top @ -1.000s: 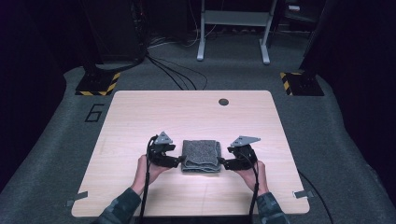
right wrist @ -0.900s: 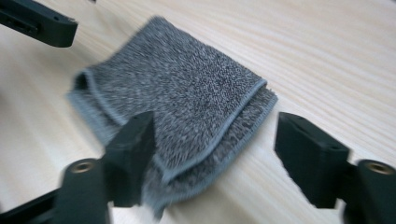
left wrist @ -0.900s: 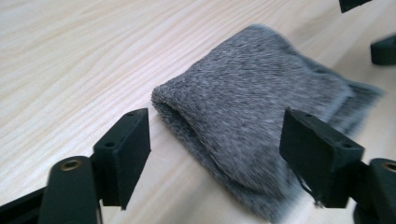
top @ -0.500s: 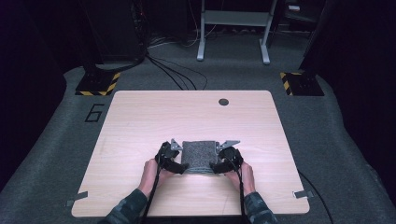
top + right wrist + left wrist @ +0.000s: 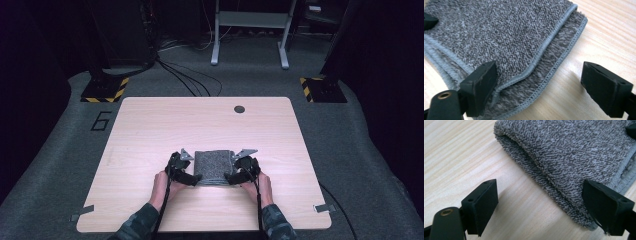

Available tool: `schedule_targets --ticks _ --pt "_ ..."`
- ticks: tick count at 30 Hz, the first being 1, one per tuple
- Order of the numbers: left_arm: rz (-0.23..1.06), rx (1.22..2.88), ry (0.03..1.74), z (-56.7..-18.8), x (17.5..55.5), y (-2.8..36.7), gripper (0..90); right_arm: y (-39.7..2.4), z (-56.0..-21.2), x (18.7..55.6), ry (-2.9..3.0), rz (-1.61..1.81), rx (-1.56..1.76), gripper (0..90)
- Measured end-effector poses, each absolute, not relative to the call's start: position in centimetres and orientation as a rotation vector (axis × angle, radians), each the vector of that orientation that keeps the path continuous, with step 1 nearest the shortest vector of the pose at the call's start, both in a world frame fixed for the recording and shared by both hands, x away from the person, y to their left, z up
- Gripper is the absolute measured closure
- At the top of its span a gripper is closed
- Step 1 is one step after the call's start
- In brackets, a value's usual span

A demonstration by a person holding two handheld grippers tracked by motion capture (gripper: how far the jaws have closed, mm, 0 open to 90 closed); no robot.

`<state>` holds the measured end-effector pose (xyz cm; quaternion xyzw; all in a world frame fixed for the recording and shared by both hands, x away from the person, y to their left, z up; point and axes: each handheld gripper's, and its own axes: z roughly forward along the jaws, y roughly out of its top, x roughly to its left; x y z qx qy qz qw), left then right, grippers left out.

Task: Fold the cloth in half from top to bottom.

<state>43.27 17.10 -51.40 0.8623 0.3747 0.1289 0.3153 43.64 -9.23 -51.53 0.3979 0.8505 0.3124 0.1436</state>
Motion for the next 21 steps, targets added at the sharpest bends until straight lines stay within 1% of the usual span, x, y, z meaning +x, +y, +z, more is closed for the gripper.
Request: schedule_targets --ticks 3,5,11,17,21 --pt "0.335 2.219 0.998 -50.6 43.0 17.7 13.2 -9.9 -51.0 43.3 2.435 0.977 1.166 12.5" --pt "0.336 2.201 1.002 -50.1 42.7 18.3 11.0 -10.7 -50.4 42.9 2.421 1.002 1.172 12.0" --pt "0.412 2.163 1.023 -48.8 41.2 21.3 9.8 -14.0 -49.5 41.3 2.355 1.013 1.203 12.1" --pt "0.488 2.161 1.121 -49.4 40.0 25.7 9.5 -18.4 -50.0 39.7 2.262 0.978 1.297 12.6" --pt "0.509 2.130 1.204 -50.4 39.3 27.9 9.4 -21.3 -50.9 39.0 2.215 0.932 1.362 12.5"
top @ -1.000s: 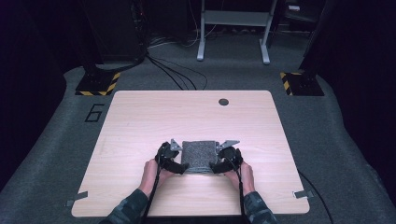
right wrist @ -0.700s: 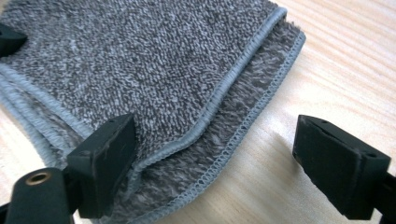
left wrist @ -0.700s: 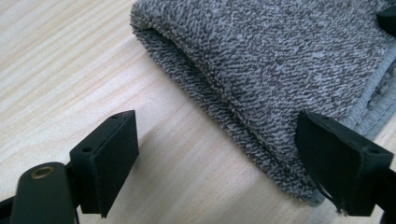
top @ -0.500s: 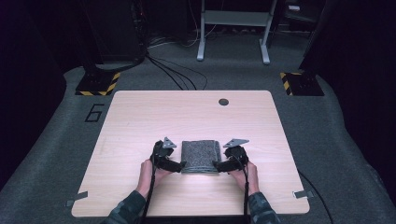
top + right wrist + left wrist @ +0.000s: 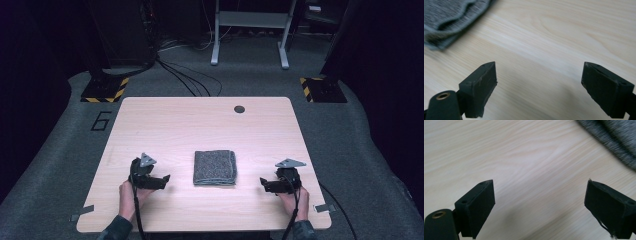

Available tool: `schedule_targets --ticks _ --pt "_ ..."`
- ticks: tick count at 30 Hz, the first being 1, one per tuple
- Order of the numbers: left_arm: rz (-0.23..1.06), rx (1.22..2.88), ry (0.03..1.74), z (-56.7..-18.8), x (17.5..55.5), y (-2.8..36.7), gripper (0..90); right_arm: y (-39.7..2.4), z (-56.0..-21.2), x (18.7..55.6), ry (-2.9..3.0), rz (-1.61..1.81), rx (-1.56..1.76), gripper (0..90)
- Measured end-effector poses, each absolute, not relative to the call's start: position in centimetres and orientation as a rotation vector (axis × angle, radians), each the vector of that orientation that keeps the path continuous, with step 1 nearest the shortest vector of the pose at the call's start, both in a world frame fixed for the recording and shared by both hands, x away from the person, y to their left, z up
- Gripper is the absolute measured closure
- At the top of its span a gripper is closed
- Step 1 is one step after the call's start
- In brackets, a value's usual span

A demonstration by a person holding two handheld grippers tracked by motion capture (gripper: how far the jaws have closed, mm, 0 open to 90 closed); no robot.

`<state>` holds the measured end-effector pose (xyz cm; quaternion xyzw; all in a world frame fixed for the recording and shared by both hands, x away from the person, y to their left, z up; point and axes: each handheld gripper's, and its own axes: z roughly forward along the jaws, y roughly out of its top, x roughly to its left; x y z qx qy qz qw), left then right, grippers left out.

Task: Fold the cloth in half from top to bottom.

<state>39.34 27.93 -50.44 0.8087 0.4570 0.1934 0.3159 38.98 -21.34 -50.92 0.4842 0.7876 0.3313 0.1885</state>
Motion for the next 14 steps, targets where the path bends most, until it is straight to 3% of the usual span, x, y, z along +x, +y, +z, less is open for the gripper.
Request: schedule_targets --ticks 8,14 --pt "0.588 2.044 1.308 -52.2 38.1 30.6 8.2 -24.3 -52.2 38.2 2.133 0.872 1.432 11.2" --pt "0.567 2.018 1.333 -52.9 37.8 31.3 5.9 -25.0 -52.9 37.7 2.094 0.915 1.417 10.0"
